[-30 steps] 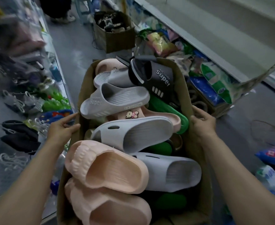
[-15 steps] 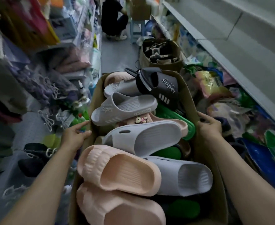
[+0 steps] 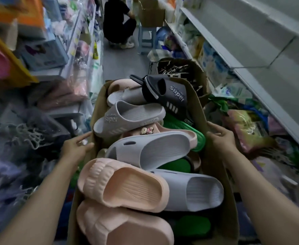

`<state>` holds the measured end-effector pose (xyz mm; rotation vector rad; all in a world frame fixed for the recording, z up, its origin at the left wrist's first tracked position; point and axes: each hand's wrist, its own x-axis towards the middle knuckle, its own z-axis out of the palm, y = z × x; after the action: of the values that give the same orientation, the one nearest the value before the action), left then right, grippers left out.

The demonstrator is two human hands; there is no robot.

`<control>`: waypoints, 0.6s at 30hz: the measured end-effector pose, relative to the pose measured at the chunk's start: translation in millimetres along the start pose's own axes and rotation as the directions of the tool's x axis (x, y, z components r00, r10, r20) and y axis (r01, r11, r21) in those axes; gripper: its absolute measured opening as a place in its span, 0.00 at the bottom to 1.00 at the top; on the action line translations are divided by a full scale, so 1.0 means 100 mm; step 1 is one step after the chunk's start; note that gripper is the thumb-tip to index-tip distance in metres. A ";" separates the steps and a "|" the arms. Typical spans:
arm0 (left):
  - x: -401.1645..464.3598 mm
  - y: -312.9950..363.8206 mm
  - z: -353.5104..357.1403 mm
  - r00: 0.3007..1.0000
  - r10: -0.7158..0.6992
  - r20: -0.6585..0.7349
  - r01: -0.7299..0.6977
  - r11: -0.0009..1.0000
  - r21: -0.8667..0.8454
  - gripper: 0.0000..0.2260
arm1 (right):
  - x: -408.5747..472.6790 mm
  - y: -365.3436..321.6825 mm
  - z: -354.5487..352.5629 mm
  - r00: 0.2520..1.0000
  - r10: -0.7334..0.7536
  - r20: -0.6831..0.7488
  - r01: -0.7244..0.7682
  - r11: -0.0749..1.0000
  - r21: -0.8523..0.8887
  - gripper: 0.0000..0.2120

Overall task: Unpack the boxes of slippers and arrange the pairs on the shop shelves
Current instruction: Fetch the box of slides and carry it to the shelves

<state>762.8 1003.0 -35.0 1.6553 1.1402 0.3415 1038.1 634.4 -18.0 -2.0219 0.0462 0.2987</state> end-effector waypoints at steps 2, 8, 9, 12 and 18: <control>0.43 0.19 0.13 1.000 -0.012 0.003 0.012 1.000 0.027 0.22 | 0.39 -0.17 0.16 1.000 -0.006 -0.007 0.006 1.000 0.012 0.20; 1.53 0.78 0.57 0.999 0.007 -0.034 -0.007 1.000 0.006 0.22 | 1.75 -0.59 0.71 1.000 -0.007 0.016 0.006 1.000 0.024 0.19; 1.74 0.88 0.61 0.999 0.002 -0.038 -0.002 1.000 0.004 0.22 | 1.98 -0.70 0.80 1.000 -0.005 0.020 0.004 1.000 0.027 0.18; 2.30 1.24 0.70 0.997 -0.013 -0.076 0.011 1.000 -0.026 0.22 | 2.62 -1.09 1.08 0.999 -0.014 0.042 0.013 0.999 0.041 0.18; 3.49 1.69 0.77 0.995 -0.037 -0.097 0.032 0.998 -0.049 0.23 | 3.72 -1.84 1.69 0.996 -0.038 0.081 0.033 0.997 0.068 0.18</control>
<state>1078.5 1240.2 -26.3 1.5897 1.2231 0.4282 1395.6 904.2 -15.0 -1.9401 -0.0306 0.3527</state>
